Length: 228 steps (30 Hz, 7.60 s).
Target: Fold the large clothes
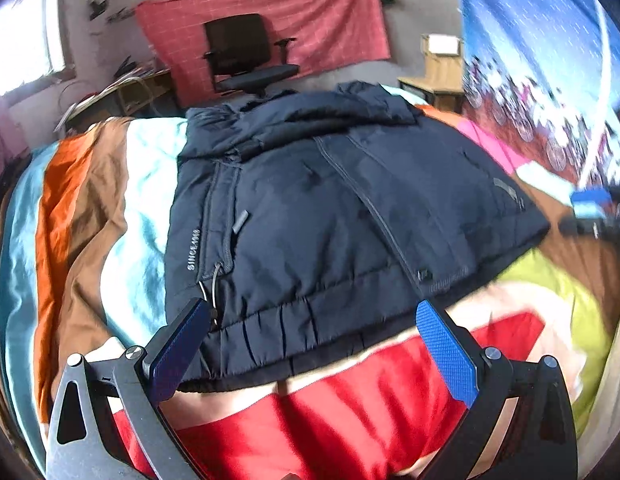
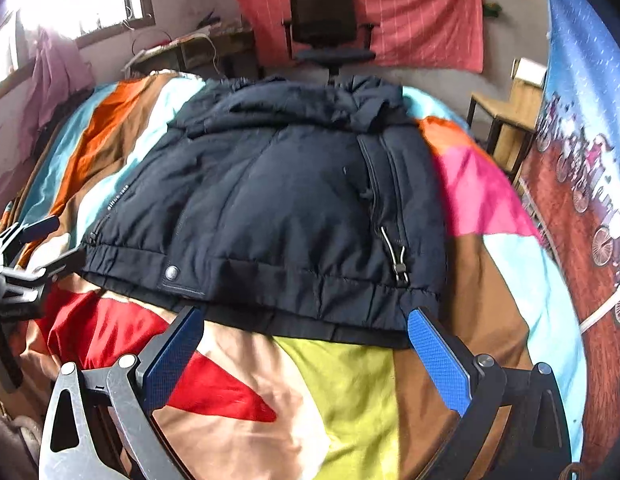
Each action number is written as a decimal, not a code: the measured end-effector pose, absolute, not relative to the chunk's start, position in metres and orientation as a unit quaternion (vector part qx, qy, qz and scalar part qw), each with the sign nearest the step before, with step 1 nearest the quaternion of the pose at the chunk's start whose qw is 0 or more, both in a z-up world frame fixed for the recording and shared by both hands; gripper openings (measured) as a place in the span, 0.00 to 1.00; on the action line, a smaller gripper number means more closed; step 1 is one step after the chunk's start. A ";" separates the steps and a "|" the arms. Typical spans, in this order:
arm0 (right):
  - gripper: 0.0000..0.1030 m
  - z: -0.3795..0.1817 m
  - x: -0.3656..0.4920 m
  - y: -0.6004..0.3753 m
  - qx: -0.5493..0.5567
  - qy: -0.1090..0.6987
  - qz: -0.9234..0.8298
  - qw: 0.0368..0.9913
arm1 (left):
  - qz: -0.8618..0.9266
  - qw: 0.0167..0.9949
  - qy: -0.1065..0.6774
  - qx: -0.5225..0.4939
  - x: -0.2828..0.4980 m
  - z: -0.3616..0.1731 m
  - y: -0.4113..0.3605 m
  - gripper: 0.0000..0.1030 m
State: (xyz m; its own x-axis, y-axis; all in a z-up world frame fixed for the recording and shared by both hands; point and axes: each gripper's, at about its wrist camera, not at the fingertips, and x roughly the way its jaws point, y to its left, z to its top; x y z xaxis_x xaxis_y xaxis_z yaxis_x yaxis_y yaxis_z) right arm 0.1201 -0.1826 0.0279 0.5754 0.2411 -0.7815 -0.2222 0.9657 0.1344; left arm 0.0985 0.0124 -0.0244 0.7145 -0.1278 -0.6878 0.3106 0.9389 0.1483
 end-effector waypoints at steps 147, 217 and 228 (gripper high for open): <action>0.04 0.158 0.485 -0.155 -0.160 0.258 0.062 0.951 | 0.020 0.970 0.181 0.164 0.476 0.134 0.042 0.03; 1.00 0.034 0.625 -0.159 0.032 0.359 0.183 0.915 | -0.042 0.938 0.333 -0.087 0.593 0.038 0.121 0.98; 1.00 0.004 0.660 -0.205 0.168 0.390 0.168 0.890 | -0.026 0.928 0.339 -0.149 0.606 0.032 0.154 0.99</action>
